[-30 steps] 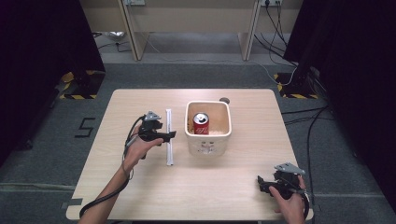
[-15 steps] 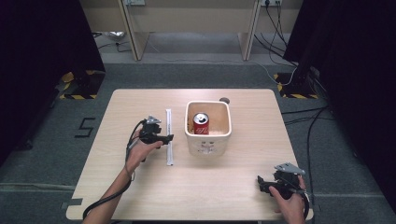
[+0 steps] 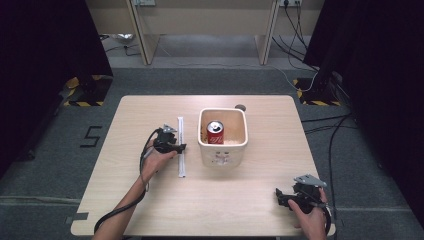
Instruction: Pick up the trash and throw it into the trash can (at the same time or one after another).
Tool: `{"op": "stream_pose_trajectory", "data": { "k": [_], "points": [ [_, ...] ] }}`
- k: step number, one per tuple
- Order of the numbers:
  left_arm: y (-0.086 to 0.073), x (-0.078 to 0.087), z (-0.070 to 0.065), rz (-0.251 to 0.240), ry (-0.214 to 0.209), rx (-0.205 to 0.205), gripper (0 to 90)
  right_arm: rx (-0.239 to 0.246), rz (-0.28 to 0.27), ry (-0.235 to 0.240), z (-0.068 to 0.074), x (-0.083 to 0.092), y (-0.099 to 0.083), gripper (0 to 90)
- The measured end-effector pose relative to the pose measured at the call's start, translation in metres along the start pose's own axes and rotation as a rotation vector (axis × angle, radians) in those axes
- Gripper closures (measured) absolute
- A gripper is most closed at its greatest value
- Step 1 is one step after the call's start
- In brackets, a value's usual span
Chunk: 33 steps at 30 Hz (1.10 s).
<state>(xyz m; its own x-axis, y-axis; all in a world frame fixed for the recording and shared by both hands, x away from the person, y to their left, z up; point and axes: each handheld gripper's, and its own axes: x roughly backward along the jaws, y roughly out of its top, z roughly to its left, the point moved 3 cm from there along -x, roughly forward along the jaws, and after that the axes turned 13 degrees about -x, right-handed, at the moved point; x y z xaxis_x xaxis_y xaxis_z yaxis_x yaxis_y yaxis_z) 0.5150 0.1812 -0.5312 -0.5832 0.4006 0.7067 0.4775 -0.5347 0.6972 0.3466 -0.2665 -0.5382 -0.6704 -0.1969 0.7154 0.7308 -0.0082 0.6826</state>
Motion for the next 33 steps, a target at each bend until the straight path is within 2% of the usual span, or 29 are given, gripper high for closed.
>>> {"op": "stream_pose_trajectory", "data": {
  "k": [2, 10, 17, 22, 25, 33],
  "points": [
    [0.000, 0.001, 0.002, 0.005, 0.000, -0.011, 59.6, 0.000, 0.000, 0.002, 0.000, 0.000, 0.000, 0.2],
    [-0.003, 0.006, 0.007, 0.034, -0.026, -0.030, 78.3, 0.001, 0.000, 0.003, 0.000, 0.000, 0.000, 0.2],
    [-0.003, 0.008, 0.008, 0.043, -0.026, -0.042, 79.5, 0.001, 0.001, 0.004, 0.000, 0.000, 0.000, 0.2],
    [-0.004, 0.013, 0.013, 0.012, -0.041, -0.007, 79.6, 0.004, 0.000, 0.003, 0.000, 0.000, 0.000, 0.2],
    [-0.002, 0.021, 0.016, -0.014, -0.051, 0.011, 79.6, 0.002, 0.001, 0.004, 0.000, 0.000, 0.000, 0.2],
    [0.009, 0.050, 0.025, -0.071, -0.065, 0.014, 79.5, 0.002, 0.001, 0.004, 0.000, 0.000, 0.000, 0.2]
  ]
}}
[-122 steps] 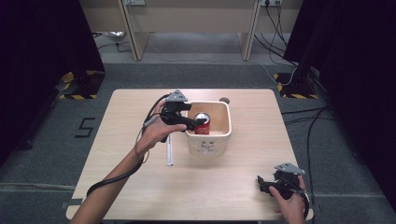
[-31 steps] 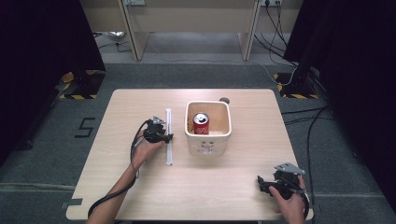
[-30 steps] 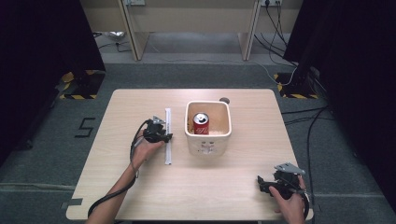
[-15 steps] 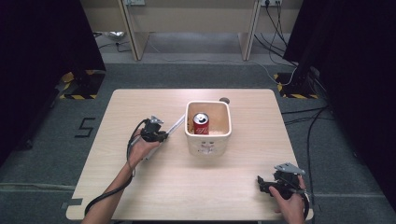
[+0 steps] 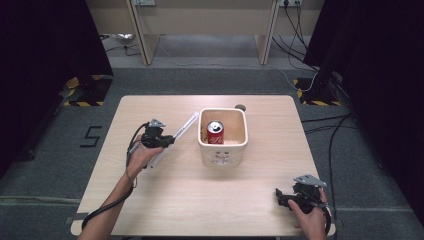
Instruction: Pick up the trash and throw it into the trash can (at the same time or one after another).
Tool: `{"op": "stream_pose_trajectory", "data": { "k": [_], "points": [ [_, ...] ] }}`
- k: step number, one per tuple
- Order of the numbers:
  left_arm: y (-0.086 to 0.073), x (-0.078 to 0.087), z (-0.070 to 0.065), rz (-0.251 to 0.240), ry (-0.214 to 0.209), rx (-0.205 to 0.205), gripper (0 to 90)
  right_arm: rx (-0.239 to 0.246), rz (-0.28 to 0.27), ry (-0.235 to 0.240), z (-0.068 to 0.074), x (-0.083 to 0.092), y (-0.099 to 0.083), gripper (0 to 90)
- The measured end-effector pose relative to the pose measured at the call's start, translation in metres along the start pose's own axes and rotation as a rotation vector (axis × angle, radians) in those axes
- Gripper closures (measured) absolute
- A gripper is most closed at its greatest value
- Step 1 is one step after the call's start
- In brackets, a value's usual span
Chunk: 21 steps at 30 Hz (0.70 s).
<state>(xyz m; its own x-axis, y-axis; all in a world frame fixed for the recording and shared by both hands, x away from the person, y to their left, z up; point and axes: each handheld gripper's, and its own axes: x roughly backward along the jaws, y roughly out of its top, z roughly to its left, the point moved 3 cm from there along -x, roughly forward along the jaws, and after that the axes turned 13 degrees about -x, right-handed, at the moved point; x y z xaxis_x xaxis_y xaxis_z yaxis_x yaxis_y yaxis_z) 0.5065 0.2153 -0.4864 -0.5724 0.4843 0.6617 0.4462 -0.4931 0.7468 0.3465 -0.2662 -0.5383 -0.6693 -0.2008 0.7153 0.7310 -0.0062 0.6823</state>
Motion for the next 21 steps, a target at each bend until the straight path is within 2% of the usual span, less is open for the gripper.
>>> {"op": "stream_pose_trajectory", "data": {
  "k": [5, 12, 17, 19, 21],
  "points": [
    [0.015, 0.019, 0.002, -0.040, -0.018, -0.003, 79.5, 0.000, 0.000, 0.000, 0.000, 0.000, 0.000, 0.2],
    [0.043, 0.049, -0.004, -0.101, -0.034, -0.044, 79.4, 0.000, 0.000, 0.000, 0.000, 0.000, 0.000, 0.2],
    [0.061, 0.060, -0.009, -0.134, -0.058, -0.057, 79.4, 0.000, 0.000, 0.000, 0.000, 0.000, 0.000, 0.2],
    [0.064, 0.061, -0.009, -0.140, -0.065, -0.056, 79.4, 0.000, 0.000, 0.000, 0.000, 0.000, 0.000, 0.2],
    [0.074, 0.065, -0.011, -0.151, -0.077, -0.069, 79.4, 0.000, 0.000, 0.000, 0.000, 0.000, 0.000, 0.2]
  ]
}}
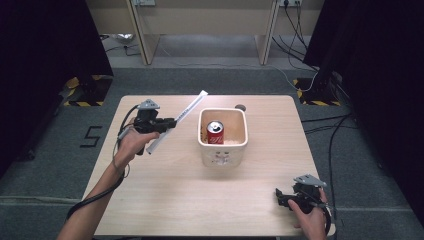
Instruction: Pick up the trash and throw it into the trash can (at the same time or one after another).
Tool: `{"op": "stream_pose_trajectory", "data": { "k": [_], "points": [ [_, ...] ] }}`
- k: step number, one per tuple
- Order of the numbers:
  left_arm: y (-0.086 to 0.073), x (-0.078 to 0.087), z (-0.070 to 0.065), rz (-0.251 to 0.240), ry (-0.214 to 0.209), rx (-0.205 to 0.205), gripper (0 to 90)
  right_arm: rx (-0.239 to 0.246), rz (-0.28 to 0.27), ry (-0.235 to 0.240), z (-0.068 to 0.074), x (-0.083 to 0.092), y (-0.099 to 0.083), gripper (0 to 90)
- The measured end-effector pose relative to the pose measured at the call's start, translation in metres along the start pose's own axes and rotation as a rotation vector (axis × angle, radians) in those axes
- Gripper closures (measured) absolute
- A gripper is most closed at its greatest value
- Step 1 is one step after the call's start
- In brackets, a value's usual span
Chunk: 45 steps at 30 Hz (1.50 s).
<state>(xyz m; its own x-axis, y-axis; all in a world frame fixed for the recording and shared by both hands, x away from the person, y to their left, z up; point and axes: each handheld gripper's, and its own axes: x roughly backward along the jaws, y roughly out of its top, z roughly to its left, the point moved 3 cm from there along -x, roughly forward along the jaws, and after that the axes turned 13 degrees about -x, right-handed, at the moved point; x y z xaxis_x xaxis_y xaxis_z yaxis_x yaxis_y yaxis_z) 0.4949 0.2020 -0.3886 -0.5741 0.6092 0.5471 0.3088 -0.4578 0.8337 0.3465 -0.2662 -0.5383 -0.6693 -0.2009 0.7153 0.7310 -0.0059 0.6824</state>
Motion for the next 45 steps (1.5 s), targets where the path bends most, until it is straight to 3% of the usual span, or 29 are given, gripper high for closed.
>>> {"op": "stream_pose_trajectory", "data": {
  "k": [3, 12, 22, 30, 39, 45],
  "points": [
    [0.012, 0.001, -0.002, -0.018, -0.022, 0.002, 79.4, 0.000, 0.000, 0.000, 0.000, 0.000, 0.000, 0.2],
    [0.049, -0.010, -0.020, -0.028, -0.056, -0.067, 79.4, 0.005, -0.001, 0.000, 0.000, 0.000, 0.000, 0.2],
    [0.089, -0.038, -0.048, -0.030, -0.105, -0.123, 79.4, 0.005, -0.001, 0.001, 0.000, 0.000, 0.000, 0.2],
    [0.119, -0.059, -0.068, -0.048, -0.141, -0.144, 79.3, 0.011, 0.003, 0.005, 0.000, 0.000, 0.000, 0.2],
    [0.136, -0.085, -0.084, -0.057, -0.153, -0.145, 79.3, 0.014, 0.004, 0.008, 0.000, 0.000, 0.000, 0.2],
    [0.138, -0.103, -0.097, -0.053, -0.171, -0.151, 79.3, 0.016, 0.005, 0.009, 0.000, 0.000, 0.001, 0.2]
  ]
}}
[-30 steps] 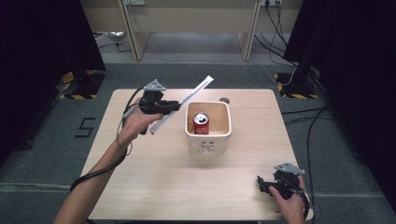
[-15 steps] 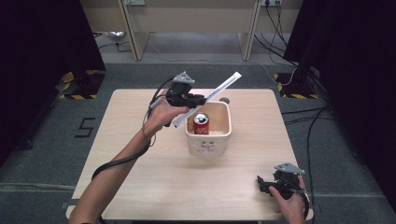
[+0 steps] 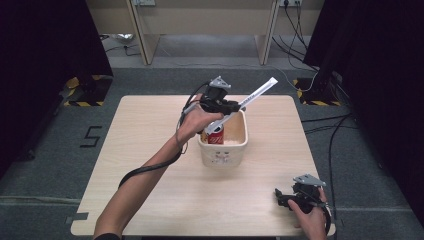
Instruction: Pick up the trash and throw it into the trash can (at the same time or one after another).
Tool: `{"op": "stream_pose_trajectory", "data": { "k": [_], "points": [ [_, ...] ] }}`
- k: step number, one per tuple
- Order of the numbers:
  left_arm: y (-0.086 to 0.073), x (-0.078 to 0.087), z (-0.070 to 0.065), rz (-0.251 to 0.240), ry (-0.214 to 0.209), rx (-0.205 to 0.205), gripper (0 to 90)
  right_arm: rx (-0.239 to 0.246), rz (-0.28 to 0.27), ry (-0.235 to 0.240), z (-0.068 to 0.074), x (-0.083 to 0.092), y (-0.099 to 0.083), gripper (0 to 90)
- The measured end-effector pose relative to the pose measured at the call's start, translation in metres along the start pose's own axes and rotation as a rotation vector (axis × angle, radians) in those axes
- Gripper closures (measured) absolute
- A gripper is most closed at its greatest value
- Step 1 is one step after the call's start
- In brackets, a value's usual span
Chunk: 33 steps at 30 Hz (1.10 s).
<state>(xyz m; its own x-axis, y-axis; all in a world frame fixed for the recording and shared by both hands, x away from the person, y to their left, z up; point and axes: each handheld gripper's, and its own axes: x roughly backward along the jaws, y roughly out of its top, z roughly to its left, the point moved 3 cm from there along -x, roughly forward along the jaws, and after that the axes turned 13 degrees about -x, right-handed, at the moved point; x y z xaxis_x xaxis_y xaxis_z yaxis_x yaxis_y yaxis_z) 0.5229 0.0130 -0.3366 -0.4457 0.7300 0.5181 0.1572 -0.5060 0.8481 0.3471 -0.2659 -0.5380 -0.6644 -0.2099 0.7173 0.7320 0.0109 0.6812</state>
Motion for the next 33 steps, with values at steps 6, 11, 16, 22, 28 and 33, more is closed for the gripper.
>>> {"op": "stream_pose_trajectory", "data": {
  "k": [6, 11, 16, 22, 28, 33],
  "points": [
    [-0.006, -0.016, -0.012, 0.000, -0.017, -0.007, 79.3, 0.000, -0.001, 0.001, 0.000, 0.000, 0.000, 0.2],
    [-0.012, -0.028, -0.017, 0.018, -0.022, -0.011, 79.3, 0.002, -0.002, 0.000, 0.000, 0.000, 0.000, 0.2],
    [-0.016, -0.032, -0.020, 0.034, -0.017, -0.014, 79.2, 0.000, -0.001, 0.001, 0.000, 0.000, 0.000, 0.2],
    [-0.018, -0.036, -0.020, 0.048, -0.013, -0.030, 79.1, -0.001, -0.002, 0.001, 0.000, 0.000, 0.000, 0.2],
    [-0.021, -0.039, -0.020, 0.059, -0.008, -0.033, 79.0, -0.004, -0.002, 0.003, 0.001, 0.000, 0.000, 0.2],
    [-0.025, -0.038, -0.020, 0.060, 0.000, -0.034, 78.7, -0.004, -0.002, 0.003, 0.001, 0.000, 0.000, 0.2]
  ]
}}
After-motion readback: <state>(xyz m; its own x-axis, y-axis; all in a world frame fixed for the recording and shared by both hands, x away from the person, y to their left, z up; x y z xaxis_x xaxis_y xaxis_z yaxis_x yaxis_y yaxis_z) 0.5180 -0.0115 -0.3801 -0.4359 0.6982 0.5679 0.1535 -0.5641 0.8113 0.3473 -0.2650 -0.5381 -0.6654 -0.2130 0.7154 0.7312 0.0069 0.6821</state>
